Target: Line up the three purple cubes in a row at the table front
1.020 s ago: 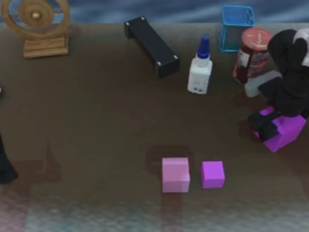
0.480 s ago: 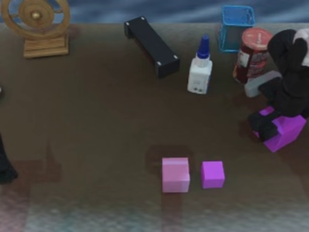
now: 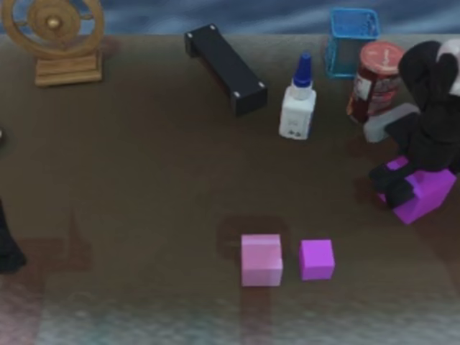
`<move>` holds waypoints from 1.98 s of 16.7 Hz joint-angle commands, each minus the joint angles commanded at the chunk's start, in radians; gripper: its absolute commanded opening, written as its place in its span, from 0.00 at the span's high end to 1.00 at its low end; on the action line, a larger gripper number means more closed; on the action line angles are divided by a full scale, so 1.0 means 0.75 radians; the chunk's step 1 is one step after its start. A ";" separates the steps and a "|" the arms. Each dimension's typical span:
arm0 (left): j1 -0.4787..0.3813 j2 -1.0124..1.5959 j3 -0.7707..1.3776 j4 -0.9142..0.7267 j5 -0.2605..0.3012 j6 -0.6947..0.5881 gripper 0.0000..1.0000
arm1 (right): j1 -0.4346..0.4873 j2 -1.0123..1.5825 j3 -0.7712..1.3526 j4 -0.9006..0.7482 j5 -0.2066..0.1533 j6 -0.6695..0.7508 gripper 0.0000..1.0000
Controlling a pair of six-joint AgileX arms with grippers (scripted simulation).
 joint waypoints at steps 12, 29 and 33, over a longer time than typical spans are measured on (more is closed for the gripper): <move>0.000 0.000 0.000 0.000 0.000 0.000 0.00 | 0.003 -0.119 0.168 -0.294 -0.001 0.004 1.00; 0.000 0.000 0.000 0.000 0.000 0.000 0.00 | 0.891 0.365 1.035 -0.722 0.007 1.542 1.00; 0.000 0.000 0.000 0.000 0.000 0.000 0.00 | 1.021 0.400 1.149 -0.763 0.013 1.727 1.00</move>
